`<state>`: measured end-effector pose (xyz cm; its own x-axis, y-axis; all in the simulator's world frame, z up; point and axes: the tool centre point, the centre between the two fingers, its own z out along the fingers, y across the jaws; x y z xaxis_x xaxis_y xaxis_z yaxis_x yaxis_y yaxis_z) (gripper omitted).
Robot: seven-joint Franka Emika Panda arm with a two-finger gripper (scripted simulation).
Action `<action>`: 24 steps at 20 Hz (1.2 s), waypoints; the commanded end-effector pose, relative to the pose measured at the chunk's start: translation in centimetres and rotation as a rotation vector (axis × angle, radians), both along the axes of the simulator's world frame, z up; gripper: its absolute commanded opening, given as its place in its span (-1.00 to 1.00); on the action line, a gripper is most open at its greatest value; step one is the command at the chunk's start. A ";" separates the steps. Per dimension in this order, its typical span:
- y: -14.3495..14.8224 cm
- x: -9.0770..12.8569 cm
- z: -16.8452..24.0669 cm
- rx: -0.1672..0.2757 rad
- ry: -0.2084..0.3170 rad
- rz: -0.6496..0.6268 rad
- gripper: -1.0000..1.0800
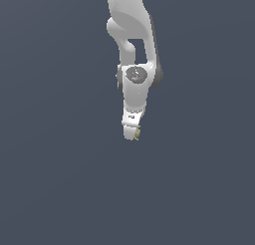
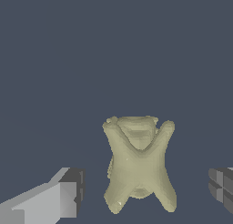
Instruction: Pick up the object and move it to a goal position.
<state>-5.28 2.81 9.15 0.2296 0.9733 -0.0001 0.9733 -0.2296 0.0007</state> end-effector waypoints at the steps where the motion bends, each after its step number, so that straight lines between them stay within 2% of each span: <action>1: 0.0 -0.1 -0.9 0.000 0.001 0.001 0.92; 7: 0.1 -0.1 -3.6 0.000 0.001 0.004 0.92; 12: 0.0 -0.1 -4.3 0.000 0.001 0.004 0.92; 13: 0.0 -0.1 -4.3 0.000 0.001 0.004 -1.00; 24: 0.0 0.0 -4.2 0.000 -0.001 0.004 -1.00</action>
